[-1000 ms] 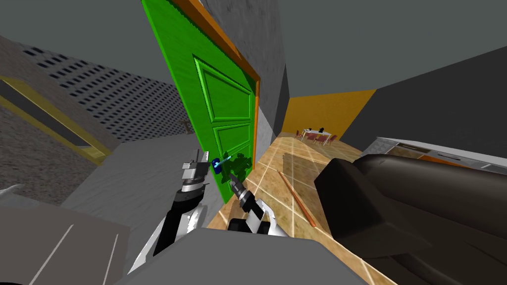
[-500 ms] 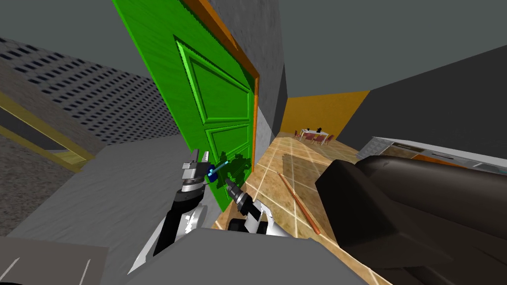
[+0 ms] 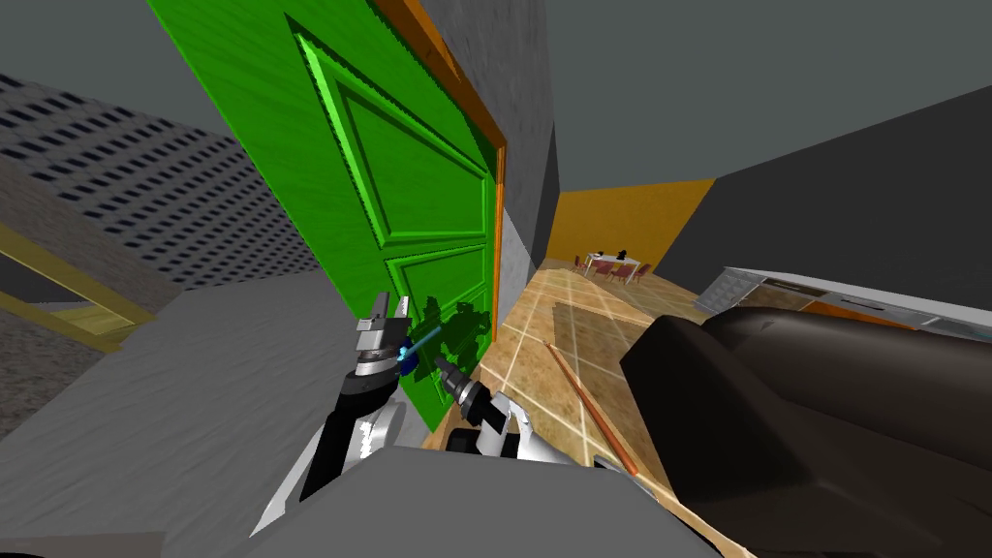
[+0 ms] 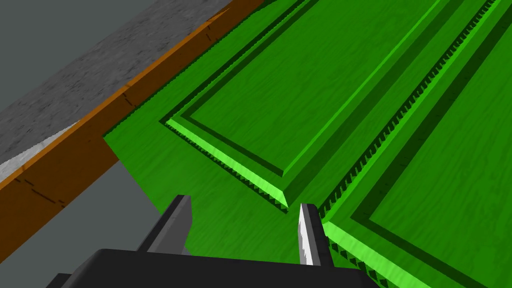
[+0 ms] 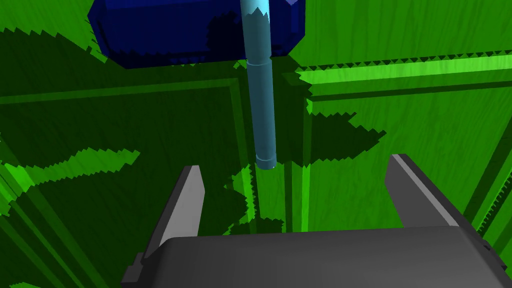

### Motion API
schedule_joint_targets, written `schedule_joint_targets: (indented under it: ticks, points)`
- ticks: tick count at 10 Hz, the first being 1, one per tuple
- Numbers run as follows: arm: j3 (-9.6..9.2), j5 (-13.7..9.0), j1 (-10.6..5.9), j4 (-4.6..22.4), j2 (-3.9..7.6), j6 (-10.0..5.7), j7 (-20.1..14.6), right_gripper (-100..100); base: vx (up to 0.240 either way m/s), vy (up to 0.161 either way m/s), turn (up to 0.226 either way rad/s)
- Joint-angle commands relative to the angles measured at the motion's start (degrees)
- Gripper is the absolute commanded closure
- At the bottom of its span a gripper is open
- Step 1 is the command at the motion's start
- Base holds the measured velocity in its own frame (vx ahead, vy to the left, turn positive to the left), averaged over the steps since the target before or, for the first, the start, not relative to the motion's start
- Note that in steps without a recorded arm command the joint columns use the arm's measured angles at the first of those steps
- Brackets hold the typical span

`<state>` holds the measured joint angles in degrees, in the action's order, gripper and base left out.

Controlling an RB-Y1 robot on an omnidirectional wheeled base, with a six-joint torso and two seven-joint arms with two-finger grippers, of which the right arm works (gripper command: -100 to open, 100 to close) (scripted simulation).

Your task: Push the door open

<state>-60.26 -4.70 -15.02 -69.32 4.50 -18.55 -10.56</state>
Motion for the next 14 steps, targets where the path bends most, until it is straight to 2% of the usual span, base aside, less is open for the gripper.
schedule_joint_targets:
  ticks: [1,6,10,11,12,14]
  points:
    - [0.0,0.0,0.0,0.0,0.0,0.0,0.0,-100,0.102,0.038,-0.014]
    - [0.85,0.23,0.13,1.7,-0.4,-0.65,0.37,-100,0.089,0.156,0.033]
    - [1.58,0.41,0.3,2.95,-1.59,-1.17,0.7,-100,0.088,0.158,0.032]
    - [1.47,0.38,0.32,2.63,-1.31,-1.01,0.65,-100,0.038,0.062,-0.001]
    - [1.47,0.38,0.32,2.63,-1.31,-1.01,0.65,100,-0.007,-0.008,-0.003]
    - [1.47,0.38,0.32,2.63,-1.31,-1.01,0.65,100,-0.012,-0.022,0.003]
